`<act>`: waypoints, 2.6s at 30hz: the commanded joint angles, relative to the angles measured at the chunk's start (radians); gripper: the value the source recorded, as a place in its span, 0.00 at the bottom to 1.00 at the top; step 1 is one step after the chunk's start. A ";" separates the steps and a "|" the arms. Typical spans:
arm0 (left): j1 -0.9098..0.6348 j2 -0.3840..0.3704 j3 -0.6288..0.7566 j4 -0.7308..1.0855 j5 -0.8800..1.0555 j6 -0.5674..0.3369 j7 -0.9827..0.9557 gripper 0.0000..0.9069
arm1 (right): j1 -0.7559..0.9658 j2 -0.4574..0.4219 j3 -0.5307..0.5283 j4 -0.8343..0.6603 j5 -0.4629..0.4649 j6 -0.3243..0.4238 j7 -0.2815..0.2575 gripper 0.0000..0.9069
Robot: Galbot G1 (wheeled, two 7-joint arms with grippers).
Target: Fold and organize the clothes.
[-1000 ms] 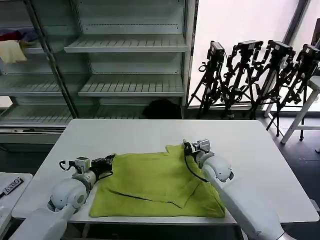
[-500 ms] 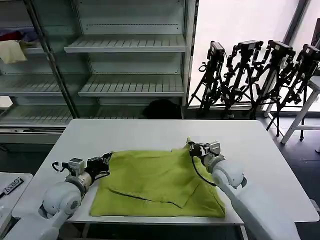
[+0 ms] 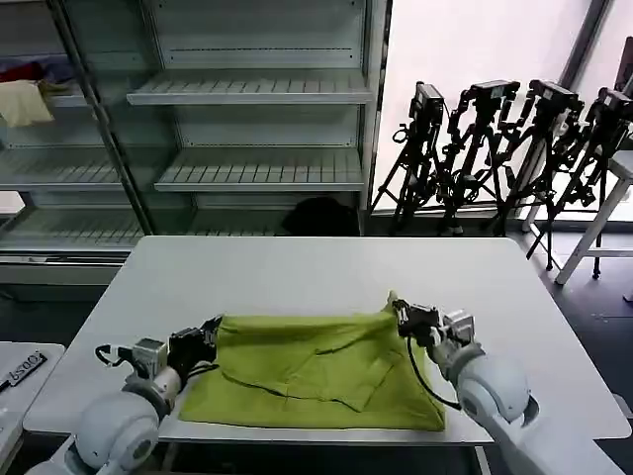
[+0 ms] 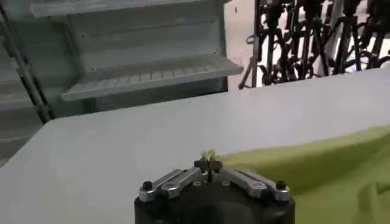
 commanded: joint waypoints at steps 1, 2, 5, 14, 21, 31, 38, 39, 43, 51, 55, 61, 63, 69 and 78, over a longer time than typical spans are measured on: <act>0.099 0.000 -0.012 -0.074 0.064 -0.004 -0.033 0.00 | -0.207 -0.040 0.075 0.111 -0.020 0.042 -0.002 0.00; 0.097 0.000 -0.014 -0.071 0.072 -0.005 -0.039 0.00 | -0.215 -0.040 0.078 0.115 -0.020 0.044 -0.001 0.00; 0.100 -0.001 -0.028 -0.068 0.084 -0.004 -0.063 0.00 | -0.253 -0.044 0.098 0.135 -0.021 0.048 -0.002 0.00; 0.176 -0.012 -0.057 -0.086 0.143 -0.003 -0.085 0.00 | -0.347 -0.054 0.131 0.167 -0.041 0.066 -0.017 0.00; 0.197 -0.029 -0.042 -0.098 0.152 0.015 -0.085 0.02 | -0.389 -0.057 0.152 0.175 -0.051 0.075 -0.028 0.00; 0.264 -0.031 -0.038 -0.082 0.254 0.016 -0.098 1.00 | -0.441 -0.039 0.152 0.207 -0.073 0.072 0.037 1.00; 0.359 -0.003 -0.075 -0.153 0.273 0.015 -0.098 1.00 | -0.527 -0.018 0.163 0.277 -0.093 -0.047 0.278 1.00; 0.375 -0.006 -0.081 -0.174 0.274 0.015 -0.101 1.00 | -0.540 -0.012 0.168 0.286 -0.102 -0.065 0.328 1.00; 0.397 -0.035 -0.111 -0.255 0.256 0.015 -0.114 1.00 | -0.553 0.024 0.183 0.324 -0.127 -0.076 0.430 1.00; 0.408 -0.129 -0.144 -0.294 0.193 -0.056 -0.129 1.00 | -0.628 0.064 0.247 0.453 -0.266 0.074 0.408 1.00; 0.371 -0.207 -0.118 -0.237 0.101 -0.114 -0.136 1.00 | -0.656 0.078 0.262 0.428 -0.305 0.217 0.311 1.00; 0.269 -0.393 -0.070 -0.117 0.045 -0.140 -0.166 1.00 | -0.692 0.078 0.286 0.334 -0.328 0.364 0.213 1.00; 0.253 -0.416 -0.064 -0.083 0.053 -0.145 -0.169 1.00 | -0.691 0.079 0.290 0.329 -0.330 0.371 0.207 1.00; 0.213 -0.427 -0.055 0.025 0.068 -0.168 -0.174 1.00 | -0.680 0.071 0.305 0.335 -0.322 0.376 0.189 1.00; 0.214 -0.437 -0.037 0.111 0.125 -0.208 -0.148 0.10 | -0.664 0.066 0.308 0.332 -0.308 0.372 0.176 1.00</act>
